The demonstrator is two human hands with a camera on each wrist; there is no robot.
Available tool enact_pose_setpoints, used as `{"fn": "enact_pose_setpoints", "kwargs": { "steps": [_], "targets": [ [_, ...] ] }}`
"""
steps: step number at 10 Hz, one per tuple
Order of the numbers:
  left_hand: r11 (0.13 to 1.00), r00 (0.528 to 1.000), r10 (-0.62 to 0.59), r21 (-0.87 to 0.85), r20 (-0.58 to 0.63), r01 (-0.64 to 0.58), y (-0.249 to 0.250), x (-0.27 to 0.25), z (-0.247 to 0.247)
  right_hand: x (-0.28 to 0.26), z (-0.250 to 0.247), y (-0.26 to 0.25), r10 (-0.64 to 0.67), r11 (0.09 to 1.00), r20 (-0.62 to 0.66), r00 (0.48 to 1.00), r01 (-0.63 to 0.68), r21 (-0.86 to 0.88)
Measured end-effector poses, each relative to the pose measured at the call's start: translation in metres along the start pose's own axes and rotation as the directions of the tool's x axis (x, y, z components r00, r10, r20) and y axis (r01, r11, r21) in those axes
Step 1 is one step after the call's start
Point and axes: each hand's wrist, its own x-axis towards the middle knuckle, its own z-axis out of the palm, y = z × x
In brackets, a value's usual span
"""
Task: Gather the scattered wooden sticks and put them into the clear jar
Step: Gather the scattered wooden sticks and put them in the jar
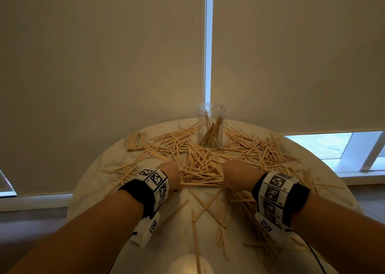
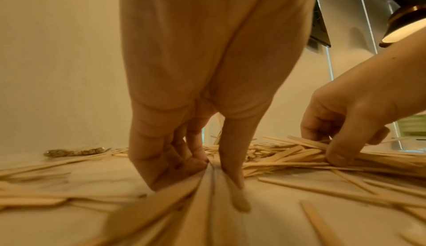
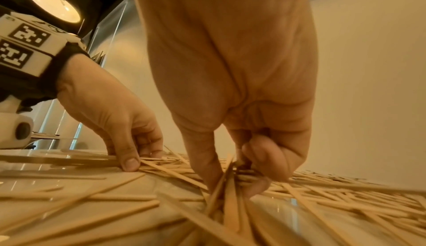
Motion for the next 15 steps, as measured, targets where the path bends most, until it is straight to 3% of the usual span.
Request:
{"fn": "enact_pose_setpoints", "kwargs": {
  "steps": [2, 4, 6, 7, 8, 9, 11, 13, 15],
  "targets": [
    [0.999, 0.999, 0.009, 0.041, 0.038, -0.010, 0.006, -0.005, 0.003, -0.007, -0.001, 0.006, -0.006, 1.000, -0.026, 1.000, 0.006, -0.004],
    [0.991, 0.997, 0.064, -0.111, -0.042, -0.069, 0.002, -0.011, -0.008, -0.010, -0.010, 0.020, 0.032, 0.999, -0.129, 0.991, -0.026, 0.044],
    [0.924, 0.995, -0.011, -0.381, -0.095, -0.026, -0.008, -0.016, -0.011, -0.012, -0.023, 0.028, 0.114, 0.976, -0.164, 0.980, -0.079, 0.205],
    [0.557, 0.987, -0.132, -0.831, -0.087, 0.001, -0.011, 0.007, -0.004, -0.015, -0.029, 0.027, 0.110, 0.960, -0.201, 0.973, -0.052, 0.274],
    [0.518, 0.988, -0.087, -0.853, -0.126, -0.063, -0.005, 0.008, -0.007, -0.016, -0.033, 0.022, 0.101, 0.929, -0.248, 0.963, -0.002, 0.369],
    [0.407, 0.992, -0.055, -0.910, -0.114, -0.082, 0.010, -0.009, -0.014, -0.014, -0.036, 0.012, 0.098, 0.894, -0.274, 0.957, 0.036, 0.447],
    [0.351, 0.950, 0.041, -0.885, -0.310, -0.304, 0.036, -0.029, -0.016, -0.016, -0.037, -0.025, -0.085, 0.861, -0.340, 0.937, 0.241, 0.448],
    [0.271, 0.938, -0.116, -0.919, -0.326, -0.286, 0.034, -0.016, -0.017, -0.013, -0.027, -0.045, -0.149, 0.854, -0.371, 0.917, 0.308, 0.419],
    [0.270, 0.917, -0.183, -0.915, -0.355, -0.301, 0.026, -0.010, -0.010, -0.015, -0.022, -0.049, -0.149, 0.891, -0.359, 0.921, 0.283, 0.355]
  ]
}}
